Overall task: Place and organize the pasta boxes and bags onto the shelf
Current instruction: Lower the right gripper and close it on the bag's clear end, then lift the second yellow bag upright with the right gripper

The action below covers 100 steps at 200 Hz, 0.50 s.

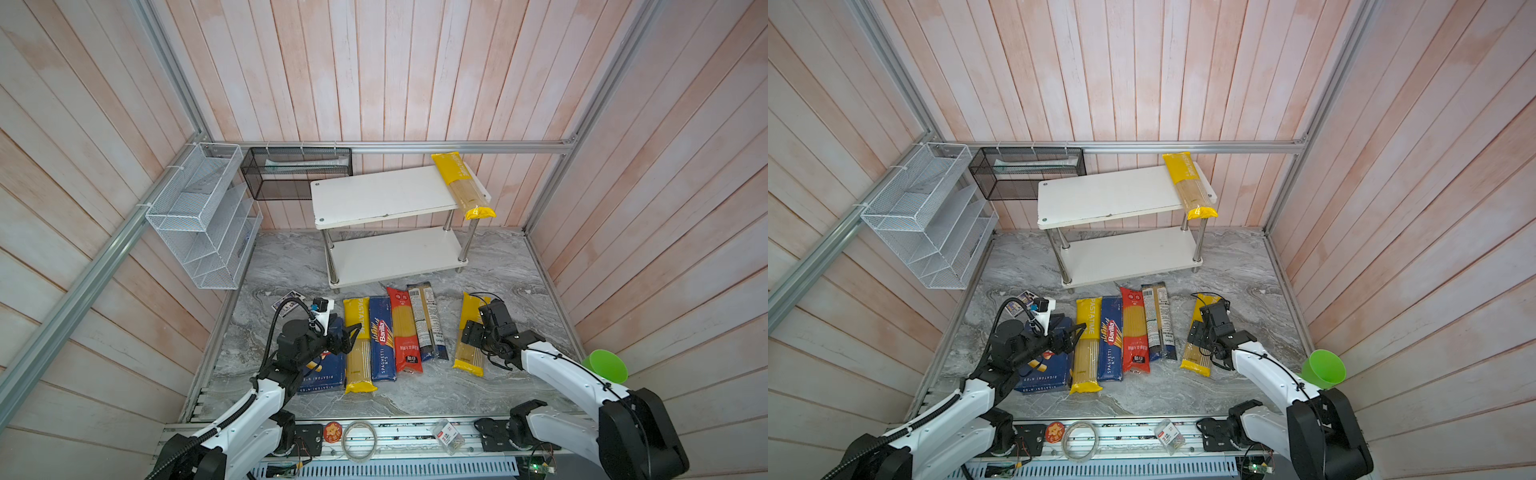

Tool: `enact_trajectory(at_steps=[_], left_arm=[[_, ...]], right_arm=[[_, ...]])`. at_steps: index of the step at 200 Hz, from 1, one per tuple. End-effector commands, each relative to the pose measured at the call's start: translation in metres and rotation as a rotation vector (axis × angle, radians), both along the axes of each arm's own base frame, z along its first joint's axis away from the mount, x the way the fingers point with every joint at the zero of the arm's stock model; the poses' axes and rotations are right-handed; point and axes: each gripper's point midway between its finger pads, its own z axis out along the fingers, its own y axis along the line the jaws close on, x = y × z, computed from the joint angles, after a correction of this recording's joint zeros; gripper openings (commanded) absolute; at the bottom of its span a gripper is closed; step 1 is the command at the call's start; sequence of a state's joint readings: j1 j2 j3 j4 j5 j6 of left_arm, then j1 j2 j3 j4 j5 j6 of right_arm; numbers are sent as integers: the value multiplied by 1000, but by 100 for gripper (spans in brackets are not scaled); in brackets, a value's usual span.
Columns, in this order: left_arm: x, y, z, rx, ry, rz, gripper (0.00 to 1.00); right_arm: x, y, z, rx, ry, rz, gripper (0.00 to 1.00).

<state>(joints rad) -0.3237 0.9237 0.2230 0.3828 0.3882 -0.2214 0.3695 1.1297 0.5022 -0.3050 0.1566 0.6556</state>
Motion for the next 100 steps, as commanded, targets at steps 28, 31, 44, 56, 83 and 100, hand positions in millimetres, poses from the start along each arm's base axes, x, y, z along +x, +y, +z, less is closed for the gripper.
enact_trajectory(at_steps=[28,31,44,56,83,100], left_arm=[[0,-4,7,-5,-29,-19,99],[0,-4,7,-5,-28,-19,100],[0,-4,7,-6,-29,-20,100],[0,-3,7,-5,-28,-19,100],[0,-4,7,-4,-31,-20,100],[0,-4,7,-6,-30,-23,100]], right_arm=[[6,3,-6,9,-13,-38,94],[6,3,-7,6,-11,-38,94],[7,3,-12,3,-3,-37,94],[8,5,-16,0,8,-33,95],[8,2,-24,-40,45,-35,95],[8,3,-29,-63,66,-26,96]])
